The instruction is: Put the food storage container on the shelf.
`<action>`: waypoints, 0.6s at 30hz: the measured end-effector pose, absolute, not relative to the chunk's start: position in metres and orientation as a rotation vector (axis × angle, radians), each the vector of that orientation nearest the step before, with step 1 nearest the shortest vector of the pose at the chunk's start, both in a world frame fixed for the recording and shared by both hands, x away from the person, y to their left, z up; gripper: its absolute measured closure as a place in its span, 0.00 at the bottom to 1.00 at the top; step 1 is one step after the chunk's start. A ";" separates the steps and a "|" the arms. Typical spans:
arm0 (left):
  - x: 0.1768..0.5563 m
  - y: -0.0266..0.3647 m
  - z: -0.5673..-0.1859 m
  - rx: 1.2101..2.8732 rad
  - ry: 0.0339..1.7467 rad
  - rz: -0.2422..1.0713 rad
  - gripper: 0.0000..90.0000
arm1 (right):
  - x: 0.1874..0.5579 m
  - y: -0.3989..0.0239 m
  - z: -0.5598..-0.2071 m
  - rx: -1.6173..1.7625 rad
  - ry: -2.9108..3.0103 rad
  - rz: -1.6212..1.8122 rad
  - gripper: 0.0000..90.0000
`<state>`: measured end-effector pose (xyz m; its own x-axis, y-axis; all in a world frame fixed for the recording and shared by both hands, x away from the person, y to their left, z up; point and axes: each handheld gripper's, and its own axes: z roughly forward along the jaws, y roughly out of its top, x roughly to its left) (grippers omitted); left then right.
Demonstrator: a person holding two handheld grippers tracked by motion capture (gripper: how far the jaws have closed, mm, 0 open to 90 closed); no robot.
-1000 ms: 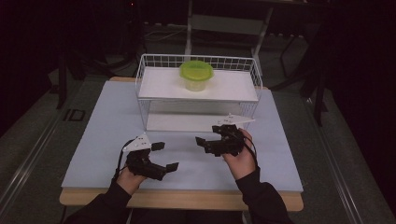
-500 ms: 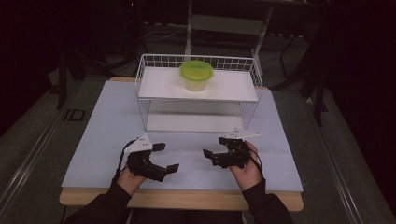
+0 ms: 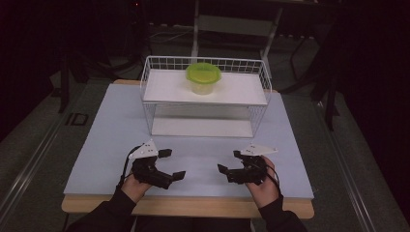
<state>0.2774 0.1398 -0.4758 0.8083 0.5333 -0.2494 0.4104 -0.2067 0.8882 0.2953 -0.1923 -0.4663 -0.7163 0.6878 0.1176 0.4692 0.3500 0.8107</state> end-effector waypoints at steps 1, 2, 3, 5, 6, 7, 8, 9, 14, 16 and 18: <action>0.277 0.140 -0.476 1.835 0.721 0.134 0.02 | 0.294 -0.194 -0.468 1.042 2.370 1.296 0.20; 0.277 0.140 -0.476 1.835 0.721 0.134 0.02 | 0.294 -0.194 -0.468 1.042 2.370 1.296 0.20; 0.277 0.140 -0.476 1.831 0.722 0.135 0.02 | 0.293 -0.196 -0.469 1.041 2.378 1.284 0.20; 0.278 0.140 -0.476 1.833 0.724 0.129 0.02 | 0.292 -0.202 -0.472 1.036 2.375 1.254 0.20; 0.278 0.140 -0.476 1.832 0.724 0.127 0.02 | 0.293 -0.204 -0.472 1.041 2.372 1.254 0.20; 0.277 0.140 -0.477 1.831 0.722 0.127 0.02 | 0.293 -0.206 -0.473 1.043 2.368 1.253 0.20; 0.277 0.139 -0.477 1.834 0.721 0.124 0.02 | 0.293 -0.209 -0.474 1.051 2.366 1.255 0.20; 0.277 0.139 -0.477 1.839 0.719 0.125 0.02 | 0.294 -0.210 -0.475 1.053 2.367 1.250 0.20; 0.277 0.138 -0.478 1.846 0.712 0.116 0.02 | 0.299 -0.214 -0.483 1.065 2.373 1.224 0.20; 0.276 0.137 -0.479 1.846 0.710 0.116 0.02 | 0.300 -0.214 -0.484 1.059 2.378 1.222 0.19; 0.276 0.137 -0.479 1.847 0.708 0.112 0.02 | 0.302 -0.214 -0.486 1.058 2.386 1.218 0.19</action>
<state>0.2762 0.1372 -0.4789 0.8170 0.5177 -0.2540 0.4143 -0.2205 0.8831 0.3017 -0.2143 -0.4858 -0.7008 0.7075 0.0910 0.4887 0.3832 0.7838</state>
